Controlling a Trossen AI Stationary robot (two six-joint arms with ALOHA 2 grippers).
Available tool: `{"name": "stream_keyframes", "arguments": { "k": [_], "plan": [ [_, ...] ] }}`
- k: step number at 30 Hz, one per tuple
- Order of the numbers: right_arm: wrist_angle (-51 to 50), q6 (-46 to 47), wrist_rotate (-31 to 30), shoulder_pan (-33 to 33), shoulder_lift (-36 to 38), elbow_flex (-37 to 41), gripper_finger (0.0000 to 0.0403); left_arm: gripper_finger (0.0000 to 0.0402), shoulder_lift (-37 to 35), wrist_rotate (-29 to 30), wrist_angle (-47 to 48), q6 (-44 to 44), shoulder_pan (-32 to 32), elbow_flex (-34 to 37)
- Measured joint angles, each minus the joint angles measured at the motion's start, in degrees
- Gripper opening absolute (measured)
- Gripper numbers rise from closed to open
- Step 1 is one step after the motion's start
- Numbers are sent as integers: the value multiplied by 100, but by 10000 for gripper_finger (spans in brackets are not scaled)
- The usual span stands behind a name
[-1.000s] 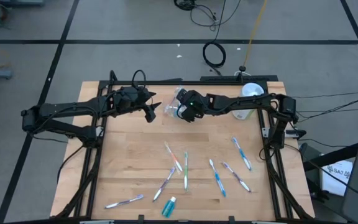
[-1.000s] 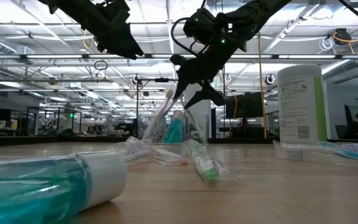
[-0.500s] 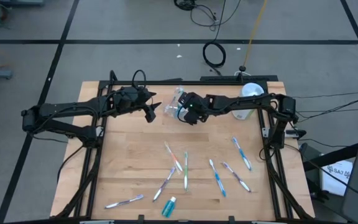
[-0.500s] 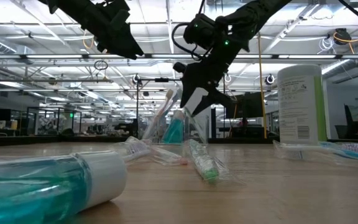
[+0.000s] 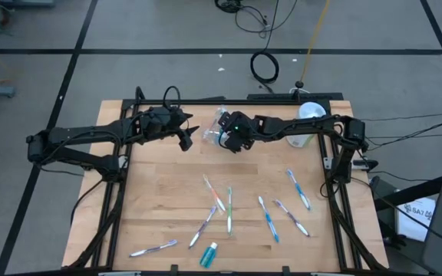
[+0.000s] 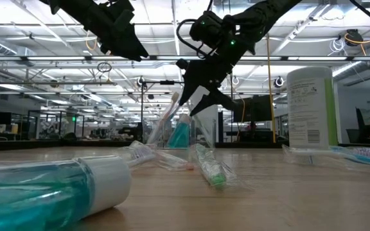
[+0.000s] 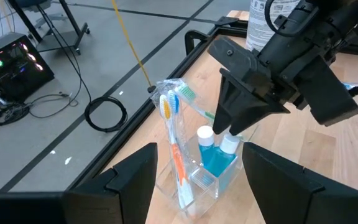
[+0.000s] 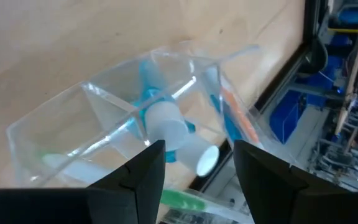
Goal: Pick & Place toothbrushing station
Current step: Put the top blue mouthwash into the transparent organizer
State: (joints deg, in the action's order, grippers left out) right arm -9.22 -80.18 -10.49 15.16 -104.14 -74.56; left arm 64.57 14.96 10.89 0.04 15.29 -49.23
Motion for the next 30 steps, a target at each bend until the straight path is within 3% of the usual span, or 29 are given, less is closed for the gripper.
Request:
{"name": "stream_keyframes", "arguments": {
  "k": [5,20,30],
  "plan": [
    [159,0,324,2,0,0,181,244,1,-2,-2,0,0,0],
    [242,449,32,-37,126,0,181,244,1,-8,-13,0,0,0],
    [-7,484,322,-25,124,0,181,244,1,-15,-27,8,-2,0]
  ]
}}
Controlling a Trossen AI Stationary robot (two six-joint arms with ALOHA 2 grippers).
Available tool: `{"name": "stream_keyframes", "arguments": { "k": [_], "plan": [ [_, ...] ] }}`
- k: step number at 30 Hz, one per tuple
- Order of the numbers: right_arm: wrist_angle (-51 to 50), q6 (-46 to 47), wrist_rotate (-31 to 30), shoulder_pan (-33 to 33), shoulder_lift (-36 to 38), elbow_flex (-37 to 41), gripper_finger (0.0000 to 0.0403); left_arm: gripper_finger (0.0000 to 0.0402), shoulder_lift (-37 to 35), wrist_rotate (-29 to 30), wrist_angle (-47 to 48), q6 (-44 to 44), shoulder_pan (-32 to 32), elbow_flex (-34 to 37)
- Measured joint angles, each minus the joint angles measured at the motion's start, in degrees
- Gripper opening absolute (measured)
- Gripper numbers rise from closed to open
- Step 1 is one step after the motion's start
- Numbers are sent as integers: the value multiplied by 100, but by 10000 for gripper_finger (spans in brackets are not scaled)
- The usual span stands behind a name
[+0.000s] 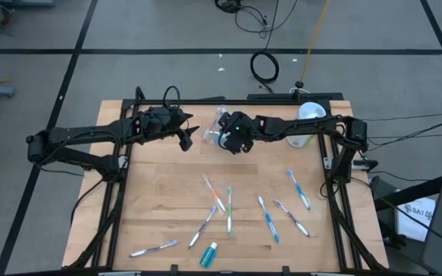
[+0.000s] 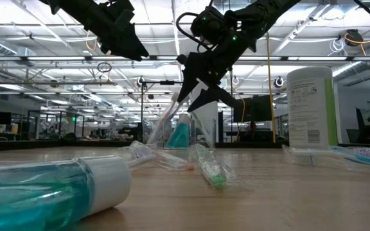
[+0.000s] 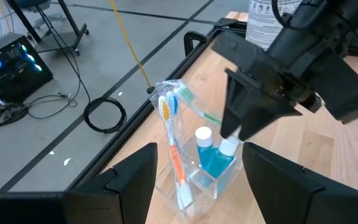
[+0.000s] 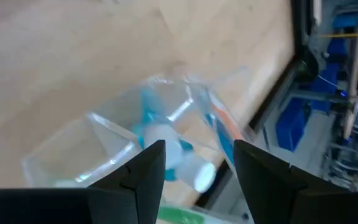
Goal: Pick & Place toothbrushing station
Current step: Put the top blue mouthwash into the transparent organizer, then put the top blue toothbrush into the transparent organizer
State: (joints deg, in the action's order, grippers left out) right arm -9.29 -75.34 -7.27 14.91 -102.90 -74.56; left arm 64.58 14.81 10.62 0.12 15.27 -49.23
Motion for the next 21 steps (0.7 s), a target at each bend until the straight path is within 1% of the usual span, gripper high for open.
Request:
{"name": "stream_keyframes", "arguments": {
  "k": [5,13,21],
  "plan": [
    [60,200,5,-1,-55,0,181,244,0,2,-6,3,0,0],
    [101,71,9,1,-130,0,180,244,0,2,-12,16,0,0],
    [436,67,-2,82,-130,0,180,244,0,2,-19,16,2,0]
  ]
}}
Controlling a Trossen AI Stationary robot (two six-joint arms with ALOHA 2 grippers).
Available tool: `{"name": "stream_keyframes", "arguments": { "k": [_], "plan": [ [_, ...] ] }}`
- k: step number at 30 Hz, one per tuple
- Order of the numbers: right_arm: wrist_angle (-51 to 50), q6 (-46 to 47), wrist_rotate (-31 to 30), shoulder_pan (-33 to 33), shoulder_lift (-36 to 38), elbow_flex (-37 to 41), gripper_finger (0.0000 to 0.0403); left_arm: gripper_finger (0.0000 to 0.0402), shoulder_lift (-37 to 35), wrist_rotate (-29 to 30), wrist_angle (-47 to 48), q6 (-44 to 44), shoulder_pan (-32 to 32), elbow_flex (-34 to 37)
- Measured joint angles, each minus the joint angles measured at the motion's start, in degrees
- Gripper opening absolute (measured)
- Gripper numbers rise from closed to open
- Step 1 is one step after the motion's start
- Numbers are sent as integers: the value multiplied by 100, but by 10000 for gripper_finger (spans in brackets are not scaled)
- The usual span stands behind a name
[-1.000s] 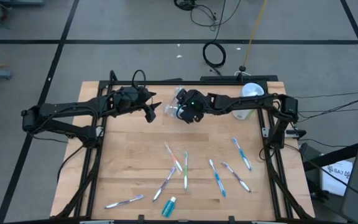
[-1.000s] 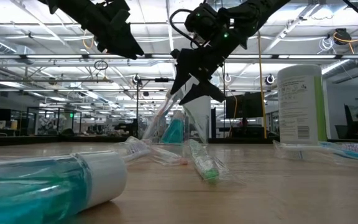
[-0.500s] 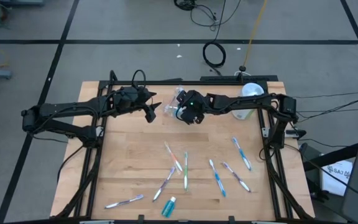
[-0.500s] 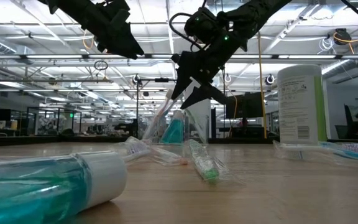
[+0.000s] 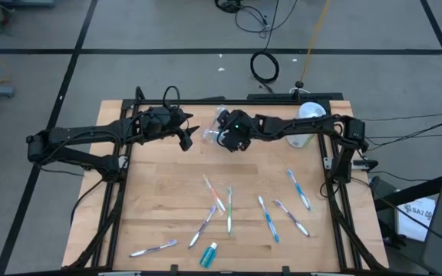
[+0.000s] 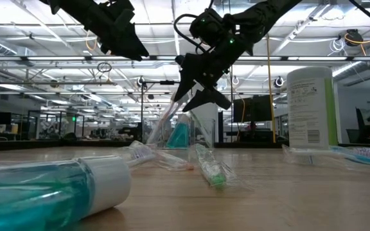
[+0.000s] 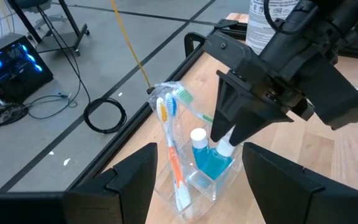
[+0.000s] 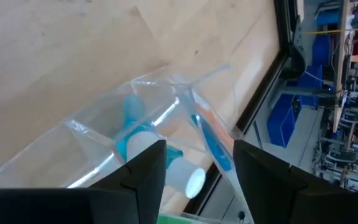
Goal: Pick & Place toothbrushing station
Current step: Put the top blue toothbrush into the transparent organizer
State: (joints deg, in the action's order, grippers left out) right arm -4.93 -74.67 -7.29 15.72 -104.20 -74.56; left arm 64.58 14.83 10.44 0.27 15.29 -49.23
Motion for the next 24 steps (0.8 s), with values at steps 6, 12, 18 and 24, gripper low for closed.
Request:
{"name": "stream_keyframes", "arguments": {
  "k": [6,12,18,24],
  "plan": [
    [-7,37,-13,24,0,0,180,244,-1,0,0,-2,0,0],
    [-196,270,-440,-34,0,0,180,244,0,0,4,-2,0,0],
    [-338,1411,-1194,-295,314,-5,180,244,-2,2,16,-4,-2,-2],
    [-1241,3229,-1235,-543,842,0,180,244,-2,0,44,8,-24,-1]
  ]
}}
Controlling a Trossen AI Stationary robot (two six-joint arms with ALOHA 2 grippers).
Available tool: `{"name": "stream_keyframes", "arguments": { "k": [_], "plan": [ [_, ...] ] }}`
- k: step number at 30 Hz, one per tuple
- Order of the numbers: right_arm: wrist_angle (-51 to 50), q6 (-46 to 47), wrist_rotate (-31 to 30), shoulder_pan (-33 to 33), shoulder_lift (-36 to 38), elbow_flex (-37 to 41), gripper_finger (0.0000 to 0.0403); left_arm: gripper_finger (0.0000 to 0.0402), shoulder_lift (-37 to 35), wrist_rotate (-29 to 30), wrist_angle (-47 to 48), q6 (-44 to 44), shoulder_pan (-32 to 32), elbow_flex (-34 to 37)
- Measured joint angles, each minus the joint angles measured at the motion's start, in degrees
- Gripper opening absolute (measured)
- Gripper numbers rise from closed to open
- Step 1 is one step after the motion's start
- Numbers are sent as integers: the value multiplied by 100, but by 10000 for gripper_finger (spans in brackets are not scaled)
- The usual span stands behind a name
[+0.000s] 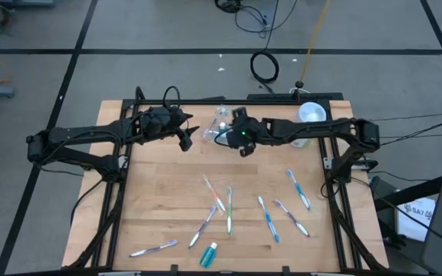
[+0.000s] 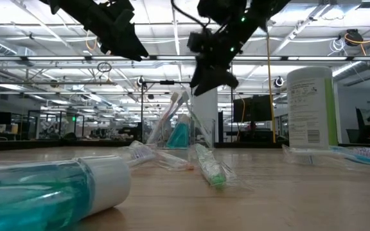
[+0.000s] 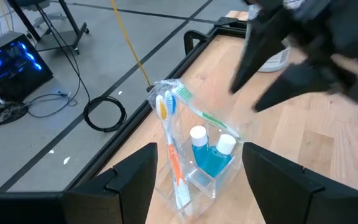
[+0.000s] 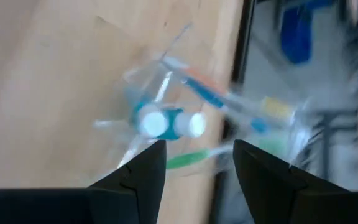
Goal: Pick & Place toothbrushing station
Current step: Put the top blue toothbrush into the transparent organizer
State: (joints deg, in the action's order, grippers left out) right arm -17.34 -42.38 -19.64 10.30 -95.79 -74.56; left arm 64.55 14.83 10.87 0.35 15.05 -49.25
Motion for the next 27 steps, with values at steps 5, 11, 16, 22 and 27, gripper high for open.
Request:
{"name": "stream_keyframes", "arguments": {
  "k": [5,11,16,22,27],
  "plan": [
    [-1158,2333,-128,-323,562,-10,180,244,2,-29,0,12,-39,0],
    [-3146,5123,-107,-913,1021,-2,180,244,2,-31,-7,12,-86,-1],
    [-4891,7838,77,-1435,1122,0,180,244,2,-46,-33,12,-94,-1],
    [-5559,9908,1028,-1972,1178,570,180,244,2,-199,-31,14,-94,-1],
    [-5136,10981,1673,-2208,1423,1612,180,244,2,-434,-35,14,-94,-1]
  ]
}}
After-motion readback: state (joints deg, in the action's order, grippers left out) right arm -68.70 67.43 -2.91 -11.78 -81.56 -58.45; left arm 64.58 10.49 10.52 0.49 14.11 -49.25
